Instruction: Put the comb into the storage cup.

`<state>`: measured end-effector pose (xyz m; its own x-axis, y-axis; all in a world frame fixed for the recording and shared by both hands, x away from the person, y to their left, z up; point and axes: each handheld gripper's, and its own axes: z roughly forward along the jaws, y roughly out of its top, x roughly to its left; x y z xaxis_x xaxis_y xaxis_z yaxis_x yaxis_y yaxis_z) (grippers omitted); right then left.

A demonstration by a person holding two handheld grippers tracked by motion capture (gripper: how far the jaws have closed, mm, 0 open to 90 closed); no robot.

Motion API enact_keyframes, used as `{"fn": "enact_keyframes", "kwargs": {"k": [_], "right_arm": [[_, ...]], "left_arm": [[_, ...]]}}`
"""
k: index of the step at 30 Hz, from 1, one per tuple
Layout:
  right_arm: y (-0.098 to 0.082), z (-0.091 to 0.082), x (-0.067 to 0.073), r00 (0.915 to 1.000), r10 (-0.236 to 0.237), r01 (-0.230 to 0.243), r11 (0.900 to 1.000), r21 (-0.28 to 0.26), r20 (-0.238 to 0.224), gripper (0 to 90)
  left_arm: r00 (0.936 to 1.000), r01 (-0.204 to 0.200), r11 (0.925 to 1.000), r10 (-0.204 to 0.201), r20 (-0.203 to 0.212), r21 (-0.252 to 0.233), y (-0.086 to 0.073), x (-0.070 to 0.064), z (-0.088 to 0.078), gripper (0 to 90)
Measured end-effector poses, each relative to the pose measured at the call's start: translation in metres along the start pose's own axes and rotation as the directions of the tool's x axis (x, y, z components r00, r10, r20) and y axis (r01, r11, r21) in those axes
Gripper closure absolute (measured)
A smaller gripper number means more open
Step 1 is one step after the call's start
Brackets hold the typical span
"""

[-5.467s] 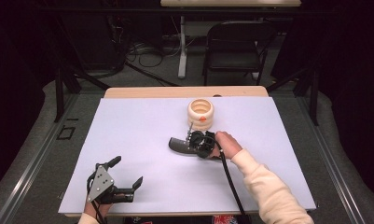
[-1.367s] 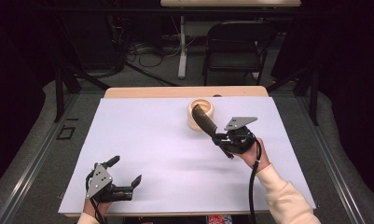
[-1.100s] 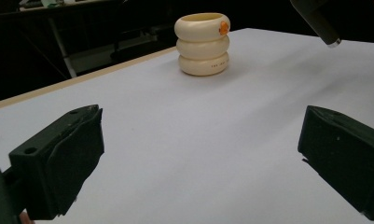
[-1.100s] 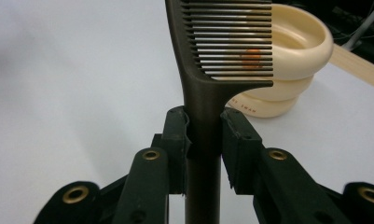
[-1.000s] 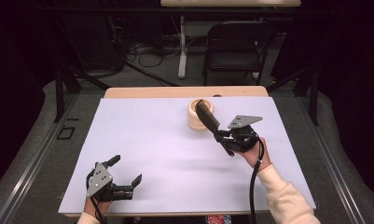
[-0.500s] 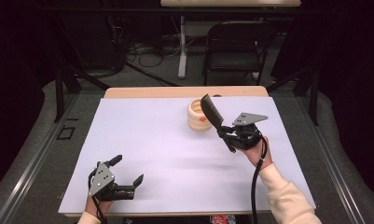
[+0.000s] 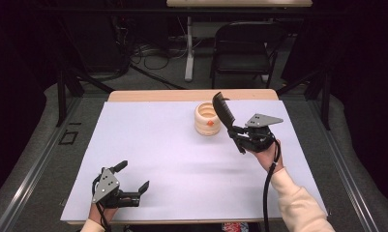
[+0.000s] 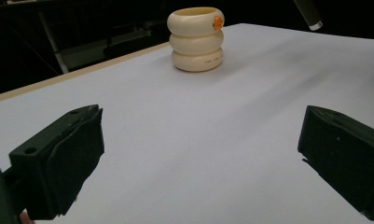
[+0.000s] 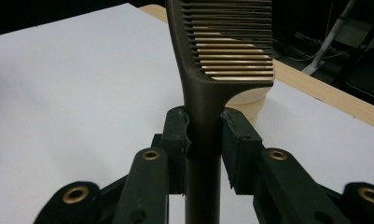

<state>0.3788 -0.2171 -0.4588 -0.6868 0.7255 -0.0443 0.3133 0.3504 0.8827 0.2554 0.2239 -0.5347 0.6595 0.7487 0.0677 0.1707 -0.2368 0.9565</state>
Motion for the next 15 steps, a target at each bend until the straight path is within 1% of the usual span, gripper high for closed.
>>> {"fn": "enact_keyframes", "kwargs": {"k": [7,10,15], "right_arm": [[0.0013,-0.0001,-0.0059,0.9997,0.016,-0.016,1.0,-0.016,0.017,72.3],[0.0019,0.0012,-0.0074,0.9995,0.021,-0.02,1.0,-0.018,0.022,72.4],[0.0052,0.0025,-0.009,0.9994,0.015,-0.014,1.0,-0.026,0.03,72.4]], "left_arm": [[0.9999,0.013,0.9999,-0.013,-0.007,-0.009,0.0002,0.0019,-0.0011,0.4],[1.0,0.004,1.0,-0.004,-0.002,-0.004,0.0002,0.0017,-0.0004,0.3],[1.0,0.008,1.0,-0.008,-0.002,-0.005,0.0001,0.0013,0.0001,0.4]]}}
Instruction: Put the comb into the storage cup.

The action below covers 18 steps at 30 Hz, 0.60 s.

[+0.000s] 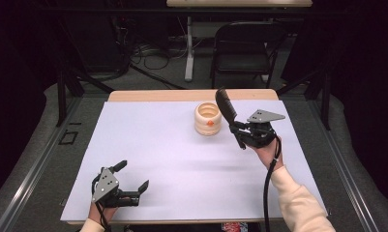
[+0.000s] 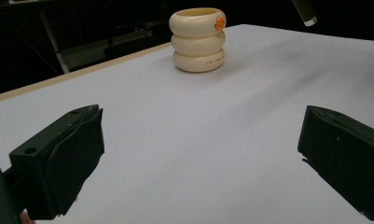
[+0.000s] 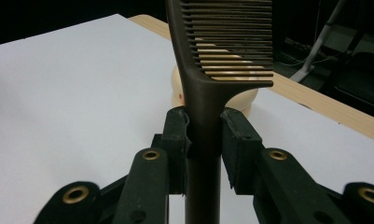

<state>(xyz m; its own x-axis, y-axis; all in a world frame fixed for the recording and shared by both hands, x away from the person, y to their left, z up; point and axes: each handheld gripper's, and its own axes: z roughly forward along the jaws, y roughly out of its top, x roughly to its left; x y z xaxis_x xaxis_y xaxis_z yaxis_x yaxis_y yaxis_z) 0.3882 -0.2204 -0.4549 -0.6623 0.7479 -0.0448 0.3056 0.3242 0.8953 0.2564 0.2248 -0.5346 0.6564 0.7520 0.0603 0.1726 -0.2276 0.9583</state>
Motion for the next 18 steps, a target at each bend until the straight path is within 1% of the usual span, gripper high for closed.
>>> {"fn": "enact_keyframes", "kwargs": {"k": [2,7,12,18], "right_arm": [[0.0012,0.0003,-0.0012,1.0,-0.003,0.003,1.0,-0.005,0.003,72.4],[0.0021,0.0014,-0.0027,1.0,0.009,-0.009,1.0,-0.007,0.002,72.3],[0.0031,0.0037,-0.0034,1.0,0.008,-0.008,1.0,-0.007,0.001,72.3],[0.0067,0.0051,-0.0042,1.0,0.003,-0.003,1.0,-0.015,0.004,72.3]], "left_arm": [[1.0,-0.002,1.0,0.002,0.003,0.002,-0.0001,-0.0001,0.0002,0.3],[1.0,-0.006,1.0,0.006,0.0,0.001,0.0003,-0.0011,-0.0001,0.4],[1.0,-0.006,1.0,0.006,0.007,0.002,0.0011,-0.0004,0.0034,0.3],[0.9997,-0.015,0.9999,0.015,0.017,0.007,0.0017,-0.0002,0.0073,0.3]]}}
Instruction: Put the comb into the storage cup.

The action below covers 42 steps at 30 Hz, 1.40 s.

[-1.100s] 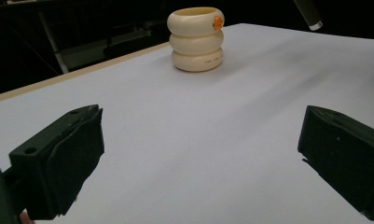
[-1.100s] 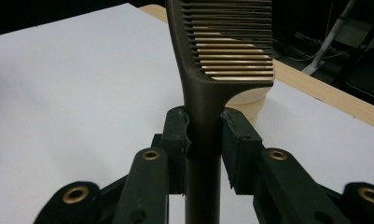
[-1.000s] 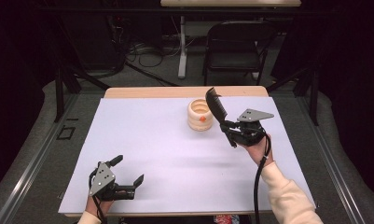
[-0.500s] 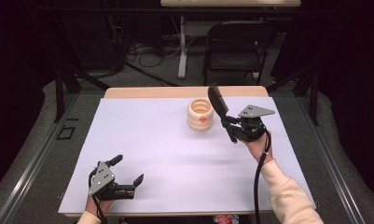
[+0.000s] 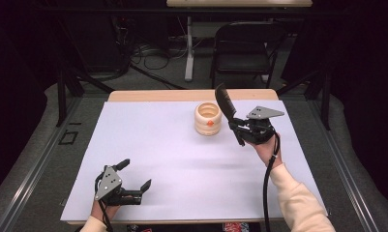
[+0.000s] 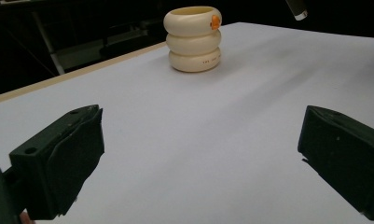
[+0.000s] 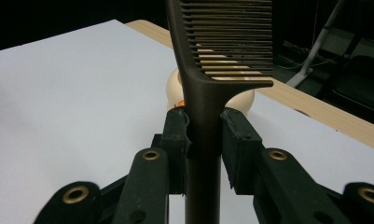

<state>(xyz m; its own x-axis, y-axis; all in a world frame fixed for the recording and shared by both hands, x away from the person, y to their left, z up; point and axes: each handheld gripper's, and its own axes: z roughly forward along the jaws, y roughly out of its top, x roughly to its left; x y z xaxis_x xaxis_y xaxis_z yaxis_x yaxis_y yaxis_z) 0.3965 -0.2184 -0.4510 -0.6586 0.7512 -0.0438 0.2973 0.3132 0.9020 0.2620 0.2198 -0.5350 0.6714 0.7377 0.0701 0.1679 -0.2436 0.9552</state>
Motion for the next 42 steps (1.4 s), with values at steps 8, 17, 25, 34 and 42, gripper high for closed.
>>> {"fn": "enact_keyframes", "kwargs": {"k": [8,17,25,34,42], "right_arm": [[0.005,0.003,0.0,1.0,-0.005,0.005,1.0,-0.008,-0.002,72.3],[0.012,0.008,0.0,0.9999,-0.007,0.007,1.0,-0.019,-0.008,72.3],[0.017,0.009,0.001,1.0,-0.001,0.001,1.0,-0.029,-0.007,72.3],[0.025,0.016,0.0,0.9998,0.002,-0.003,0.999,-0.035,-0.018,72.3],[0.033,0.022,-0.001,0.9996,-0.004,0.003,1.0,-0.029,-0.028,72.3]], "left_arm": [[1.0,0.003,1.0,-0.003,-0.001,-0.001,0.0,0.0,0.0,0.4],[0.9998,0.013,0.9999,-0.013,-0.016,-0.008,-0.001,0.0,-0.004,0.4],[0.9993,0.021,0.9997,-0.021,-0.032,-0.011,-0.002,0.0,-0.007,0.4],[0.9988,0.028,0.9996,-0.028,-0.04,-0.002,-0.004,0.001,-0.009,0.4],[0.9983,0.029,0.9996,-0.029,-0.051,0.001,-0.005,0.0,-0.011,0.4]]}}
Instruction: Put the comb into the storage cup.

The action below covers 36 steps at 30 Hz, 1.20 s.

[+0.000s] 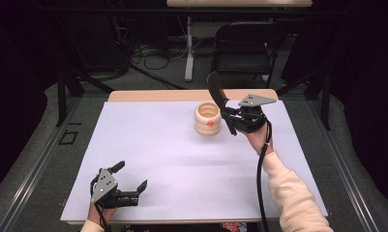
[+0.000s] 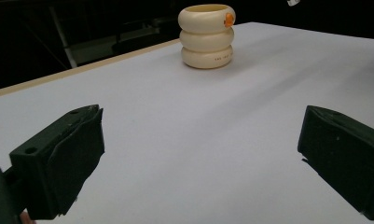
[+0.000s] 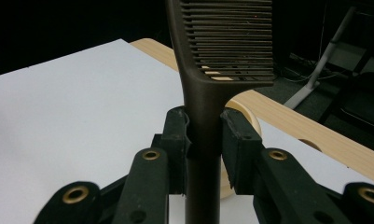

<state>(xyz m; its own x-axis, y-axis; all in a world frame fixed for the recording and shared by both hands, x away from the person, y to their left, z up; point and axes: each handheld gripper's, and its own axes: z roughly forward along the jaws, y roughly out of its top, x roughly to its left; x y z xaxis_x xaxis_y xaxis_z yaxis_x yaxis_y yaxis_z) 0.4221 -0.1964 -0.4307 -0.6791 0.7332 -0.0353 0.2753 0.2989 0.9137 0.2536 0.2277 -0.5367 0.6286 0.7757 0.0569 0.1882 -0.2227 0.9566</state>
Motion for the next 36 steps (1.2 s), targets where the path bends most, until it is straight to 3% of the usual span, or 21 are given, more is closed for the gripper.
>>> {"fn": "enact_keyframes", "kwargs": {"k": [36], "right_arm": [[0.034,0.02,-0.001,0.9996,-0.025,0.025,1.0,0.015,-0.013,72.3]], "left_arm": [[0.9999,0.006,1.0,-0.006,-0.01,0.0,-0.001,0.0,-0.004,0.5]]}}
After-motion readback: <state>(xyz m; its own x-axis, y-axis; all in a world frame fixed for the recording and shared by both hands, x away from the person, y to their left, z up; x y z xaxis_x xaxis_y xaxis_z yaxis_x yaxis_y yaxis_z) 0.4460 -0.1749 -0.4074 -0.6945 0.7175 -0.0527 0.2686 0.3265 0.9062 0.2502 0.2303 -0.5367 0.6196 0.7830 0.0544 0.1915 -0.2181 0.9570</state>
